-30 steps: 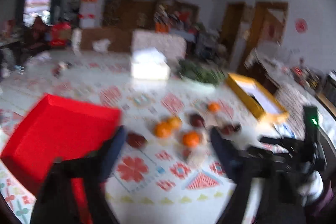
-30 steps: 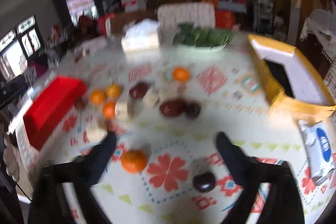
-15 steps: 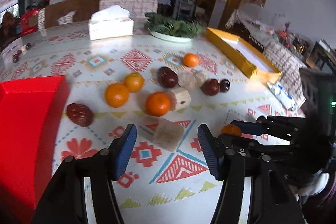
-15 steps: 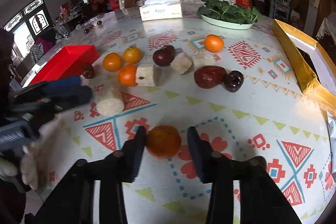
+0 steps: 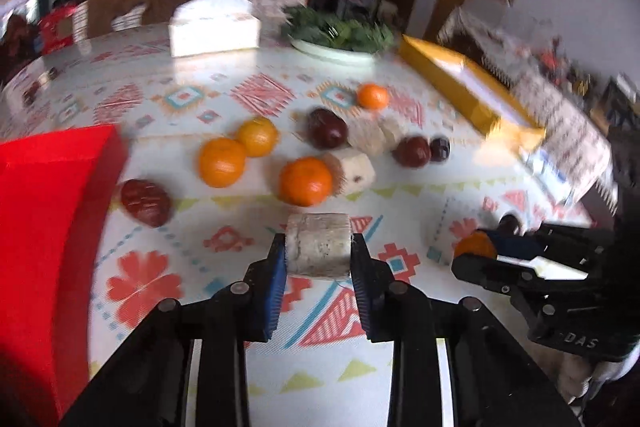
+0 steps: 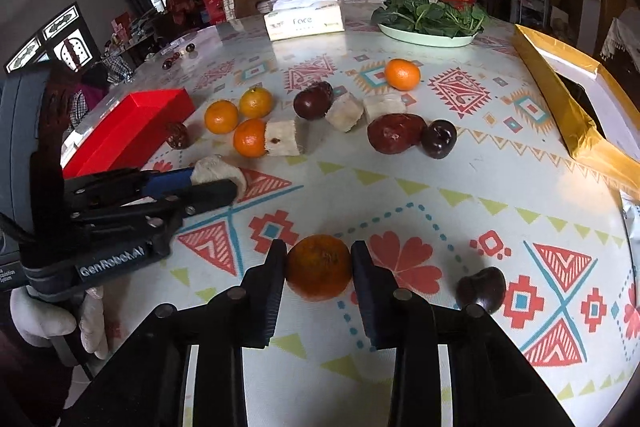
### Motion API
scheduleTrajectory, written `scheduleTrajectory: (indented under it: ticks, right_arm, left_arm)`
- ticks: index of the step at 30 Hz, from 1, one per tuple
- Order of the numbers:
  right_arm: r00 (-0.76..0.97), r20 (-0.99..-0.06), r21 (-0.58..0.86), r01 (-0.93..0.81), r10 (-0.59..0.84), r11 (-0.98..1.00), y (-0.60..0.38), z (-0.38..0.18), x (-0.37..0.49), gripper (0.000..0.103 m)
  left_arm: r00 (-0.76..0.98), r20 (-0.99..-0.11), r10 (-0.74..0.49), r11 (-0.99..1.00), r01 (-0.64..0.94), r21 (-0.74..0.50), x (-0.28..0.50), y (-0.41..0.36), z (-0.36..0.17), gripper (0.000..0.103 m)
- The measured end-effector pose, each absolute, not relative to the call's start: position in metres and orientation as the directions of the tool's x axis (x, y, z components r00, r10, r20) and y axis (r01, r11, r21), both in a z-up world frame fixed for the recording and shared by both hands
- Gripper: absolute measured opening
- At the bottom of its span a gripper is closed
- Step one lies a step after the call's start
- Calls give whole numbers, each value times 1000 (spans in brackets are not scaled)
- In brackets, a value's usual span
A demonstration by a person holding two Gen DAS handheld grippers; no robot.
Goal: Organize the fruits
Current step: 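Grasp the white cube with left tool while right tool grasps the tangerine, then carry both over the red tray and open both tools to drop them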
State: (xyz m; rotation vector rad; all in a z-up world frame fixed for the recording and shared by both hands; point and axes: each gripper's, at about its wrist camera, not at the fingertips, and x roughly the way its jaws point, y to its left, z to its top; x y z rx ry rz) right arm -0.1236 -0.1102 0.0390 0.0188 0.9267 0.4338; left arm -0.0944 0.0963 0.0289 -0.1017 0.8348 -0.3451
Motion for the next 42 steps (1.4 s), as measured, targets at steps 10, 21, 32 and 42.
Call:
scheduleTrajectory:
  ticks: [10,21,32,42]
  right_arm:
    - [438,-699,317,-519,565,794,-34,89,-128,36]
    - [224,-701,379,-688,677,619,139,75,-113,36]
    - [210,-756,327,-699,620,636,196,42,-109,48]
    - [370,-643,357,-630,670,690,107,90,-90,65]
  left_arm:
    - [790,-593,-158,957,-24,-288,-144,228,80,30]
    - [726,-686,48,907,-319,-274,-155,342,42,30]
    - [753,-656,40,890,-325,-319,-163,361,44,52]
    - [814,-581,9,890,-272,-367,-179,349,70,62]
